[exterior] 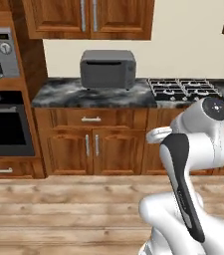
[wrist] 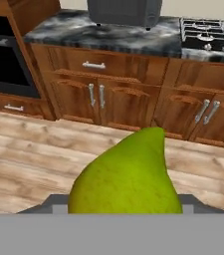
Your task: Pick the banana and pear from the fridge and place them on the plate next to the blender to make a fruit smoothie.
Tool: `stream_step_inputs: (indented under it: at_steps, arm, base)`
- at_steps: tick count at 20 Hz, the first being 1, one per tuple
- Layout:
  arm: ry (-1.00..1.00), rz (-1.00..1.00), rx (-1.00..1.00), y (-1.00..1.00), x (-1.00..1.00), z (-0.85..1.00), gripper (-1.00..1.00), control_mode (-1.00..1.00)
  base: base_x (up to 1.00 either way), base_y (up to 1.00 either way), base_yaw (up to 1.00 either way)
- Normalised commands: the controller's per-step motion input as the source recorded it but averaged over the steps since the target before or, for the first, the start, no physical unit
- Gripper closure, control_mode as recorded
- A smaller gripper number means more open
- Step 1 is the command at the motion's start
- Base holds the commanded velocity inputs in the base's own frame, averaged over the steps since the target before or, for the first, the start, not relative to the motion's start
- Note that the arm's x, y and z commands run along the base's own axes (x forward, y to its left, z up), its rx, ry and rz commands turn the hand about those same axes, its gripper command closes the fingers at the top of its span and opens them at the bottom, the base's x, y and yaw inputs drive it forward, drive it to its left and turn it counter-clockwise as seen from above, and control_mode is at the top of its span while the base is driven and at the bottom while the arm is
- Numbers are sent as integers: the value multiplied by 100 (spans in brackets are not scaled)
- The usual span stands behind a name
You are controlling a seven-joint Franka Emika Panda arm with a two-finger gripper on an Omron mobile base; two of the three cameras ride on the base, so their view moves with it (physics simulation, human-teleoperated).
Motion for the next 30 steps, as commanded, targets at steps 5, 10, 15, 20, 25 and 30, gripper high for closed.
stream_step_inputs:
  at_steps: [5, 10, 15, 20, 25, 30]
  arm:
    - [0, 0, 0, 0, 0, 0, 100, 100]
    - [0, 0, 0, 0, 0, 0, 100, 100]
    - [0, 0, 0, 0, 0, 0, 100, 100]
    - [0, 0, 0, 0, 0, 0, 100, 100]
    - [0, 0, 0, 0, 0, 0, 100, 100]
    - [0, 0, 0, 0, 0, 0, 100, 100]
  base:
    - [14, 0, 100]
    - [12, 0, 100]
    - [79, -24, 81]
    - [100, -61, 56]
    - [100, -45, 52]
    - [100, -36, 46]
